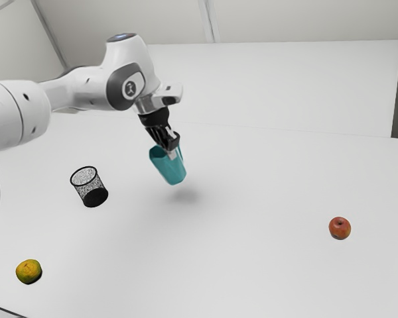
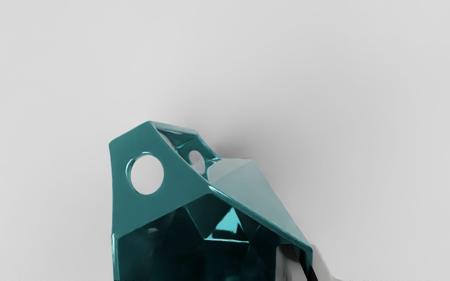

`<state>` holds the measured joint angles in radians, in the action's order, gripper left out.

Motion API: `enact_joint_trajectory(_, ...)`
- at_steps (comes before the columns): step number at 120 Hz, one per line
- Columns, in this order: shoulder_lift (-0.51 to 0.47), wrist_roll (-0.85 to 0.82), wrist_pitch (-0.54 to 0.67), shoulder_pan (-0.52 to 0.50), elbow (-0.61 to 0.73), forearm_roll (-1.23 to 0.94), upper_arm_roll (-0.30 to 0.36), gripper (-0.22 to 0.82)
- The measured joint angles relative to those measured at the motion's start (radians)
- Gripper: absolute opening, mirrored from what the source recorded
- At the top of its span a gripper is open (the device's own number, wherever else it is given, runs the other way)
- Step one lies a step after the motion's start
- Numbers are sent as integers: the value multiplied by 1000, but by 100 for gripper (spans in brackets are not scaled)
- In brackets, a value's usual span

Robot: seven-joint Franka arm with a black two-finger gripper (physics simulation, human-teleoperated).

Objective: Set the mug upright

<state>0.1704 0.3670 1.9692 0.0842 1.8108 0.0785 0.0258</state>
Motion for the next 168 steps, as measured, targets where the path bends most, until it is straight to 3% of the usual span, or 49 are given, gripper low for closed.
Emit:
enact_joint_trajectory(57, 97, -130, 124, 4, 59, -62, 3, -18)
enact_joint_trajectory(82, 100, -158, 139, 8, 60, -51, 3, 24)
enact_joint_trajectory(100, 52, -170, 124, 11, 58, -41, 3, 43)
enact_joint_trajectory(116, -20, -178, 63, -3, 31, -12, -12, 51)
enact_joint_trajectory(143, -53, -180, -116, -14, -188, -9, -79, 57)
enact_joint_trajectory(168, -81, -172, -225, -6, -212, -35, -83, 59)
